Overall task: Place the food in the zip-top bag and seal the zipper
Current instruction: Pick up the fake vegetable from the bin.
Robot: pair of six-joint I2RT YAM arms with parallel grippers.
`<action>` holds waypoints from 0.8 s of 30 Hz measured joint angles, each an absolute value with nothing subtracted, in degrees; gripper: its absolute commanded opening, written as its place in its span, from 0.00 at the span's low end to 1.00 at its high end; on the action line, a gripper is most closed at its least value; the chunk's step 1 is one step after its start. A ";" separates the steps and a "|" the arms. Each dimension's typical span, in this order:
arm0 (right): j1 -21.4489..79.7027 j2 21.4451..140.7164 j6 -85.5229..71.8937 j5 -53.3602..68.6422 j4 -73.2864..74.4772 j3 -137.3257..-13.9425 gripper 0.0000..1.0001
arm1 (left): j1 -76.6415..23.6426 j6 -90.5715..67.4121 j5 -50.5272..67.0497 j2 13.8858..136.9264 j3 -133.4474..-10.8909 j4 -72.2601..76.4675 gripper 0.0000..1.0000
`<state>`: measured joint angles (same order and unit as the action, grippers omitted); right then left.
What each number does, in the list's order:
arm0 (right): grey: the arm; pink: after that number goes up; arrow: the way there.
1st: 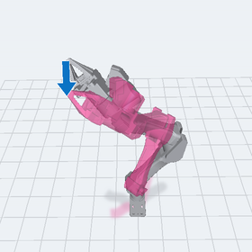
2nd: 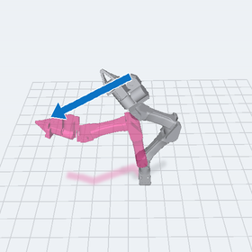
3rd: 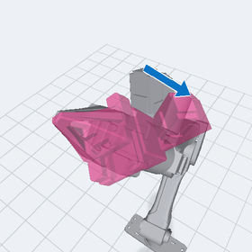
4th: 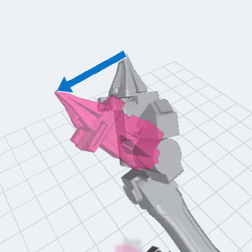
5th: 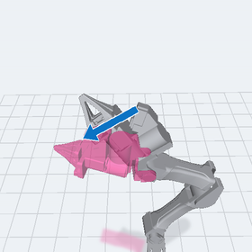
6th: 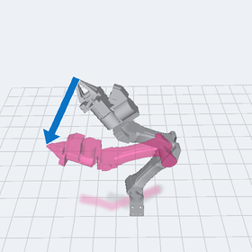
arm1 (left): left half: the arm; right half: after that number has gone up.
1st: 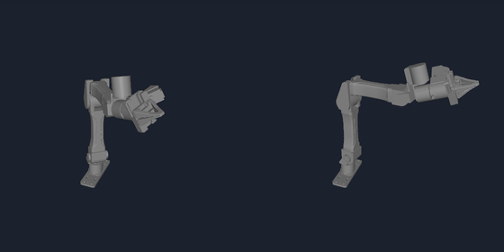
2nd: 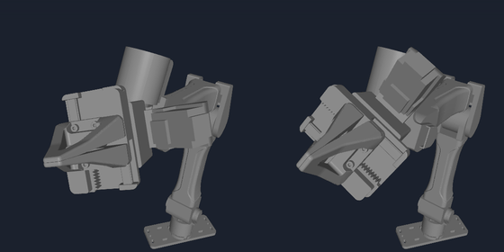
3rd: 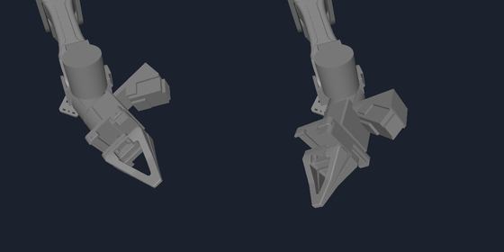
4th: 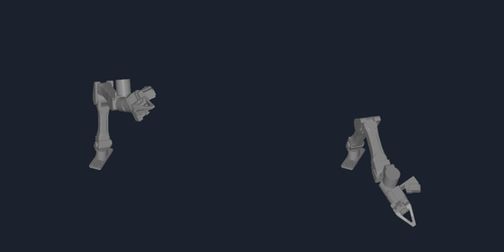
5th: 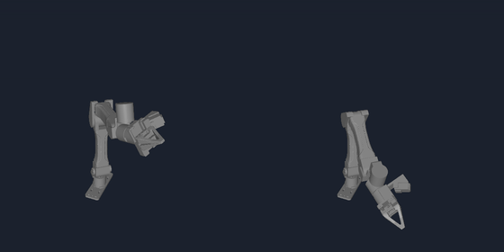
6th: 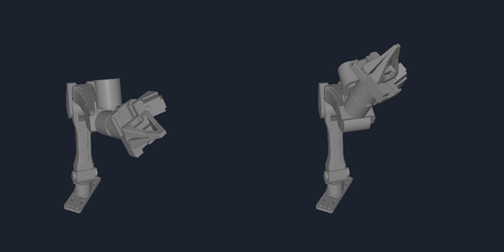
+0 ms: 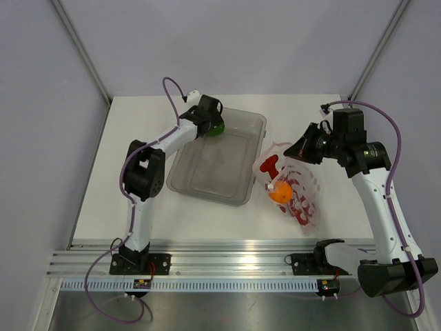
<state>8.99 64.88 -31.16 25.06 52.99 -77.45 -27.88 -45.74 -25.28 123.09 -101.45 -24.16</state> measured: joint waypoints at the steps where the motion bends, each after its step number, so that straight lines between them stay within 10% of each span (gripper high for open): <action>1: 8.99 64.93 -31.09 25.06 53.01 -77.45 0.00 | -27.55 -46.70 -25.28 123.28 -101.30 -23.59 0.89; 24: 8.99 64.77 -31.11 25.02 53.10 -77.43 0.00 | -26.85 -52.34 -22.28 129.23 -100.82 -15.70 0.56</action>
<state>8.99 64.77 -31.11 25.02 53.10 -77.43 -26.85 -52.34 -22.28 129.23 -100.82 -15.70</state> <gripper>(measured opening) 0.011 0.579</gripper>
